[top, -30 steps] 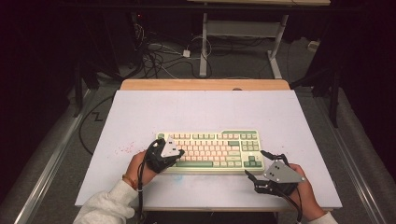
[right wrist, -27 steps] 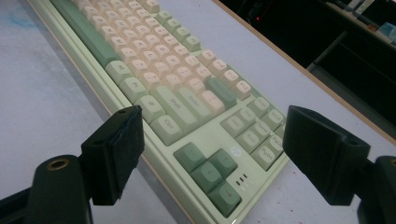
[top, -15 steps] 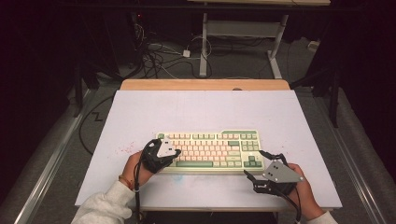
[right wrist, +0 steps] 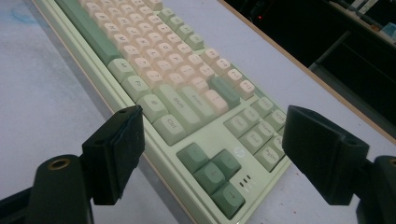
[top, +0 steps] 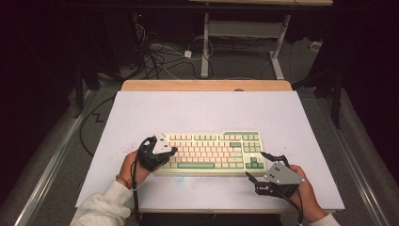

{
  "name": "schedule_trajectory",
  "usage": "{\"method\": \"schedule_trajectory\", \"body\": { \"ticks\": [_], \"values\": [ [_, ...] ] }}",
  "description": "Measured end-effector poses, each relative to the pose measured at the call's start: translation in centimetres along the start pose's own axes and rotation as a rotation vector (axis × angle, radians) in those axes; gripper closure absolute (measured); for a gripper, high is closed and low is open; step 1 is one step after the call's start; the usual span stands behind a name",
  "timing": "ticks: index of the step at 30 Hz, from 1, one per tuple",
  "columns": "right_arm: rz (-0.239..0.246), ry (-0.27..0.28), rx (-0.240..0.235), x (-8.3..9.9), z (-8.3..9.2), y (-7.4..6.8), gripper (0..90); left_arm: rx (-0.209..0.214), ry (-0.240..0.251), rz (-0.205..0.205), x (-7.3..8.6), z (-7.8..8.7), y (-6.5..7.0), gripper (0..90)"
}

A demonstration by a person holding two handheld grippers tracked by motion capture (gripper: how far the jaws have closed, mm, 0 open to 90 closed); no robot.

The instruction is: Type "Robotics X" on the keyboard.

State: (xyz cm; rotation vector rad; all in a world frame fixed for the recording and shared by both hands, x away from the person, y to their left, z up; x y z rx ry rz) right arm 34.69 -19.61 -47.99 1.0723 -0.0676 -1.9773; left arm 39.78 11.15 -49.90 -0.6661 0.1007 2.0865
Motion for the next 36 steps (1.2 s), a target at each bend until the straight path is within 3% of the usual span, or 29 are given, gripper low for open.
{"method": "schedule_trajectory", "body": {
  "ticks": [14,36],
  "values": [
    [0.0,-0.015,-0.001,0.4,0.0,0.0,22.1,0.014,-0.038,-0.015,-0.3,-1.4,0.2,87.5],
    [0.013,-0.027,-0.014,0.6,-0.1,-0.4,22.2,0.01,-0.043,-0.022,-0.3,-1.6,0.4,87.6]
  ]
}}
Point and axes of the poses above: each handheld gripper's, and its own axes: z roughly backward along the jaws, x roughly out of its underside, y roughly to its right, the point moved 8 cm from there along -z, roughly forward along the jaws, and after that the axes turned 14 degrees about -y, right-handed, at the moved point
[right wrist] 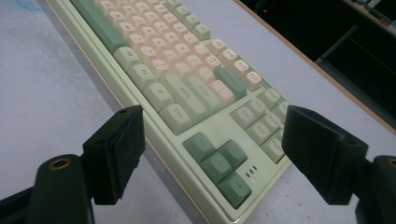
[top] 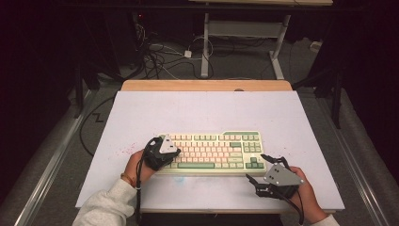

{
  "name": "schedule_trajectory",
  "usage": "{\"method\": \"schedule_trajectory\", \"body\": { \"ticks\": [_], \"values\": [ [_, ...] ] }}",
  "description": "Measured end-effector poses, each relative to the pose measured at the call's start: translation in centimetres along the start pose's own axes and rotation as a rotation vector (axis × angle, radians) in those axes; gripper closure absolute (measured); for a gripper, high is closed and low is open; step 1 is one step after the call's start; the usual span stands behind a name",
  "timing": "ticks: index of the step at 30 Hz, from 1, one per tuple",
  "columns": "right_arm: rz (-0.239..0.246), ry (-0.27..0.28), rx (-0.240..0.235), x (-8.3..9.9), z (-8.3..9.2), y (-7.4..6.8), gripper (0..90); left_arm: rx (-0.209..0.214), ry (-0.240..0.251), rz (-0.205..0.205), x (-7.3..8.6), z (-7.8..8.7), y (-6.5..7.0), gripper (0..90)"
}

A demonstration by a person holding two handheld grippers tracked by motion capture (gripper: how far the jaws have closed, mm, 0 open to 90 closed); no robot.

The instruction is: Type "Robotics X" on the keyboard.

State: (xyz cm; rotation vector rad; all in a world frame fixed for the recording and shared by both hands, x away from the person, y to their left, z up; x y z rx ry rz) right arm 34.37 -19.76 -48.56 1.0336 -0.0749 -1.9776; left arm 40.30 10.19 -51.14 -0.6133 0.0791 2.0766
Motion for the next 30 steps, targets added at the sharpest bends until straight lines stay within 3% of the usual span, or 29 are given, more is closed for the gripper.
{"method": "schedule_trajectory", "body": {
  "ticks": [30],
  "values": [
    [0.016,-0.014,-0.005,0.15,-0.15,-0.17,22.2,0.0,-0.009,0.005,0.34,-0.25,-0.15,87.6]
  ]
}}
Point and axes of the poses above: each handheld gripper's, and its own axes: z roughly backward along the jaws, x roughly out of its underside, y roughly to its right, the point moved 8 cm from there along -z, roughly forward along the jaws, and after that the axes turned 14 degrees about -y, right-handed, at the moved point
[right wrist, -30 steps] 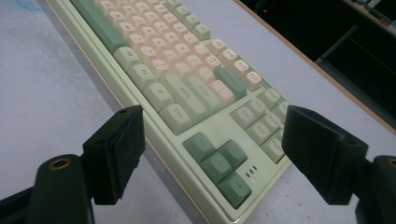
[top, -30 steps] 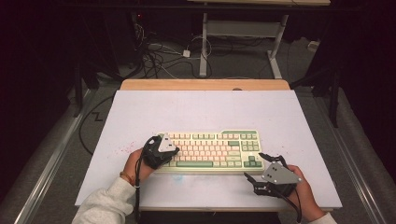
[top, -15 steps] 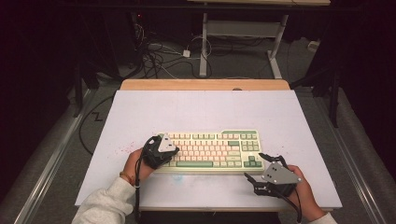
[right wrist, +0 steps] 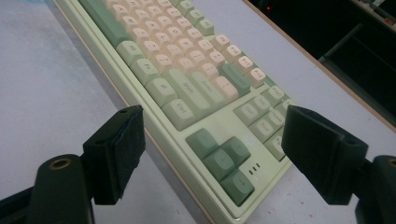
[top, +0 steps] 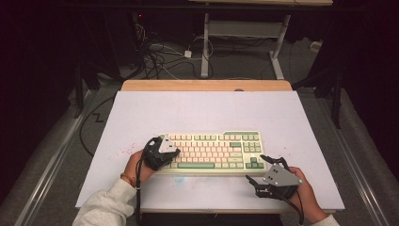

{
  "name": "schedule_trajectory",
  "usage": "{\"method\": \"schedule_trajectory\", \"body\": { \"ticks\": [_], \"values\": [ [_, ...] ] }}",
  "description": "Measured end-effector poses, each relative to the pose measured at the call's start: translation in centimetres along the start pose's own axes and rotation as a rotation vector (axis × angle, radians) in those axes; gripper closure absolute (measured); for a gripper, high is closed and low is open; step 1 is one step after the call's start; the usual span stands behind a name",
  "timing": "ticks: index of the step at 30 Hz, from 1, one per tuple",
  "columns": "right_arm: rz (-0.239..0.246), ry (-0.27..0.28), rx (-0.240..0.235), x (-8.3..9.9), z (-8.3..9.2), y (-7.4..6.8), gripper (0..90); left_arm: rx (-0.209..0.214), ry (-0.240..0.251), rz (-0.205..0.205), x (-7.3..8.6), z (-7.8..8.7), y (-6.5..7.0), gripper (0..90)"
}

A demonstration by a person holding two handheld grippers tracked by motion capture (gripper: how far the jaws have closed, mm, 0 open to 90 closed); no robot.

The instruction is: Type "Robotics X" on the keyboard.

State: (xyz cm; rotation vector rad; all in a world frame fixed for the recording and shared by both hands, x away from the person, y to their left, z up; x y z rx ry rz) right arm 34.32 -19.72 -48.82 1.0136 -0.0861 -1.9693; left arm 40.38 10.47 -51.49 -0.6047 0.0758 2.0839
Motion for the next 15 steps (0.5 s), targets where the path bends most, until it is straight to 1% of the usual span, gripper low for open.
{"method": "schedule_trajectory", "body": {
  "ticks": [4,9,11,15],
  "values": [
    [-0.002,0.003,0.001,0.0,0.0,0.1,22.2,-0.015,0.02,-0.009,-0.3,0.6,0.1,87.6],
    [-0.005,0.005,0.003,0.0,0.1,0.1,22.2,-0.025,0.036,-0.002,-0.4,1.0,0.0,87.6],
    [-0.007,0.006,0.005,-0.1,0.1,0.1,22.2,-0.028,0.038,-0.006,-0.4,1.1,0.0,87.6],
    [-0.009,0.007,0.005,-0.1,0.2,0.1,22.2,-0.039,0.06,-0.004,-0.5,1.6,-0.1,87.5]
  ]
}}
Point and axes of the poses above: each handheld gripper's, and its own axes: z roughly backward along the jaws, x roughly out of its underside, y roughly to its right, the point moved 8 cm from there along -z, roughly forward along the jaws, and after that the axes turned 14 degrees about -y, right-handed, at the moved point
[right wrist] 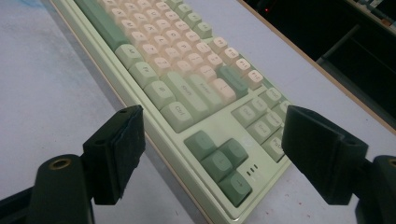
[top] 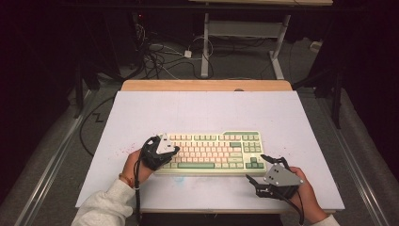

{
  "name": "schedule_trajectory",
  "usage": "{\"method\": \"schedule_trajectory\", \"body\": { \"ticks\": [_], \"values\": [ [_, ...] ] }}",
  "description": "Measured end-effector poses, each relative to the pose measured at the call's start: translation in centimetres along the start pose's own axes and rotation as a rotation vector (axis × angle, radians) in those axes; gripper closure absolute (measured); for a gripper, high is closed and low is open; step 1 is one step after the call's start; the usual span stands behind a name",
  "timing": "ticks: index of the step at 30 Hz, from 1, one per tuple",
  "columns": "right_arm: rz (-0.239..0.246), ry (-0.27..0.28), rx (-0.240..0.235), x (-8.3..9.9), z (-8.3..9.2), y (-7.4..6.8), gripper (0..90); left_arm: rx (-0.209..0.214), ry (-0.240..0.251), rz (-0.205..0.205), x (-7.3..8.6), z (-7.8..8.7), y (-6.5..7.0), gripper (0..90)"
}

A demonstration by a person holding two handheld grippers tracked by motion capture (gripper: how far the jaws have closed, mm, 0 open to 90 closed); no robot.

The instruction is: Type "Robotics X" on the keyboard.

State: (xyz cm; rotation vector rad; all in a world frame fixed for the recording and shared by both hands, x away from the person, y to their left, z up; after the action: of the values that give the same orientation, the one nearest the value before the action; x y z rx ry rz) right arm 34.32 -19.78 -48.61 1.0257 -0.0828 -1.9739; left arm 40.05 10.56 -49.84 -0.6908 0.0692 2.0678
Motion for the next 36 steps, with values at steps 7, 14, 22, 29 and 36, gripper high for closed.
{"method": "schedule_trajectory", "body": {
  "ticks": [7,14,22,29,36],
  "values": [
    [0.0,-0.003,-0.001,0.1,-0.1,0.0,22.2,-0.018,0.025,-0.012,-0.2,0.5,0.1,87.5],
    [-0.002,-0.001,0.0,0.1,-0.1,0.1,22.2,-0.016,0.043,-0.031,-0.5,1.0,0.5,87.5],
    [-0.001,0.0,0.002,0.1,0.0,0.1,22.2,-0.014,0.063,-0.041,-0.7,1.6,1.1,87.6],
    [-0.005,0.003,0.007,0.0,0.1,0.2,22.2,0.012,0.077,-0.068,-1.0,2.1,2.1,87.6],
    [0.002,-0.001,0.006,0.0,0.0,0.1,22.2,0.03,0.084,-0.09,-1.4,2.3,3.0,87.6]
  ]
}}
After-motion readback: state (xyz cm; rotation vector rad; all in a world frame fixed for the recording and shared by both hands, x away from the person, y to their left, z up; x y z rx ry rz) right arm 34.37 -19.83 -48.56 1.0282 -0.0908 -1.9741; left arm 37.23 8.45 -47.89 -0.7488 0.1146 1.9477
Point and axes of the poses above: each handheld gripper's, and its own axes: z roughly backward along the jaws, x roughly out of its underside, y roughly to its right, the point moved 8 cm from there along -z, roughly forward along the jaws, and after that the axes turned 14 degrees about -y, right-handed, at the moved point
